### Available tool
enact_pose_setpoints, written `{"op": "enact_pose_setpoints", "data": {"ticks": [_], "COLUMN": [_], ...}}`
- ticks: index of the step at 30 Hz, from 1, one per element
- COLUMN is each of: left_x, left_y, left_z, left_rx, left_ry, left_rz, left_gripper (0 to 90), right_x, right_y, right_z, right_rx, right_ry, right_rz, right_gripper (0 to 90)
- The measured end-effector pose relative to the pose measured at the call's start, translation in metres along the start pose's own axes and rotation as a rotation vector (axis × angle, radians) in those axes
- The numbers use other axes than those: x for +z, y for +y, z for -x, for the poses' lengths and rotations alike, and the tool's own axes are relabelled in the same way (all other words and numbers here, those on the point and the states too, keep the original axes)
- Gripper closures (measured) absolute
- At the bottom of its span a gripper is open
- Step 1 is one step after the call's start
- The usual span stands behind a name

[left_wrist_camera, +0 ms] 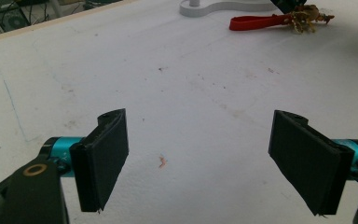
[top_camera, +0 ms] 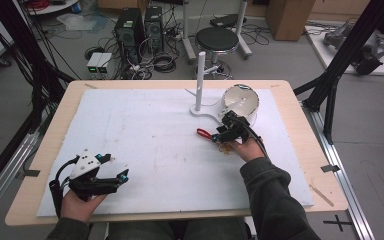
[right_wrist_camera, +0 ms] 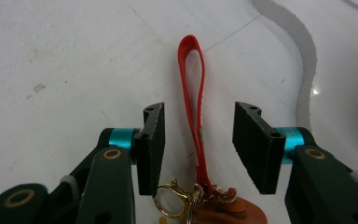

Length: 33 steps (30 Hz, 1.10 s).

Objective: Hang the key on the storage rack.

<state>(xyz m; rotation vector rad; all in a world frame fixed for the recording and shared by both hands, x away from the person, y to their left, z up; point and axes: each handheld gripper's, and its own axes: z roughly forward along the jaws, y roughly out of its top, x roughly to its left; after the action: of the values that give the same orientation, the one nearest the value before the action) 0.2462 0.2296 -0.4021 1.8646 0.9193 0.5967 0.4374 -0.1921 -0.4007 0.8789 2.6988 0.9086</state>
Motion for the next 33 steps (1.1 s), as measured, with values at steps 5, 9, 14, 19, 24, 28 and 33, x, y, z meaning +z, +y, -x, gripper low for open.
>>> {"op": "enact_pose_setpoints", "data": {"ticks": [5, 9, 14, 19, 24, 28, 33], "left_x": [0.000, 0.000, 0.000, 0.000, 0.000, 0.000, 0.000], "left_y": [0.000, 0.000, 0.000, 0.000, 0.000, 0.000, 0.000], "left_z": [0.001, 0.000, 0.000, 0.000, 0.000, 0.000, 0.000], "left_rx": [-0.003, -0.001, 0.000, -0.001, -0.002, -0.001, 0.001], "left_ry": [-0.001, -0.001, 0.000, -0.001, 0.000, 0.000, 0.000], "left_rz": [-0.001, 0.000, 0.000, 0.000, 0.002, 0.001, 0.000], "left_gripper": [20.4, 20.4, 20.4, 20.4, 20.4, 20.4, 20.4], "right_x": [0.006, 0.008, 0.011, 0.015, 0.018, 0.021, 0.022], "right_y": [-0.001, -0.001, -0.002, -0.003, -0.002, -0.002, -0.001], "right_z": [0.001, 0.001, 0.003, 0.003, 0.002, 0.001, 0.001], "right_rx": [-0.005, -0.003, 0.002, -0.012, -0.022, -0.033, -0.039], "right_ry": [-0.004, -0.004, -0.004, -0.011, -0.017, -0.021, -0.014], "right_rz": [-0.023, -0.036, -0.064, -0.086, -0.093, -0.106, -0.109], "right_gripper": [60.1, 62.4, 64.6, 67.3, 69.4, 71.3, 75.6]}}
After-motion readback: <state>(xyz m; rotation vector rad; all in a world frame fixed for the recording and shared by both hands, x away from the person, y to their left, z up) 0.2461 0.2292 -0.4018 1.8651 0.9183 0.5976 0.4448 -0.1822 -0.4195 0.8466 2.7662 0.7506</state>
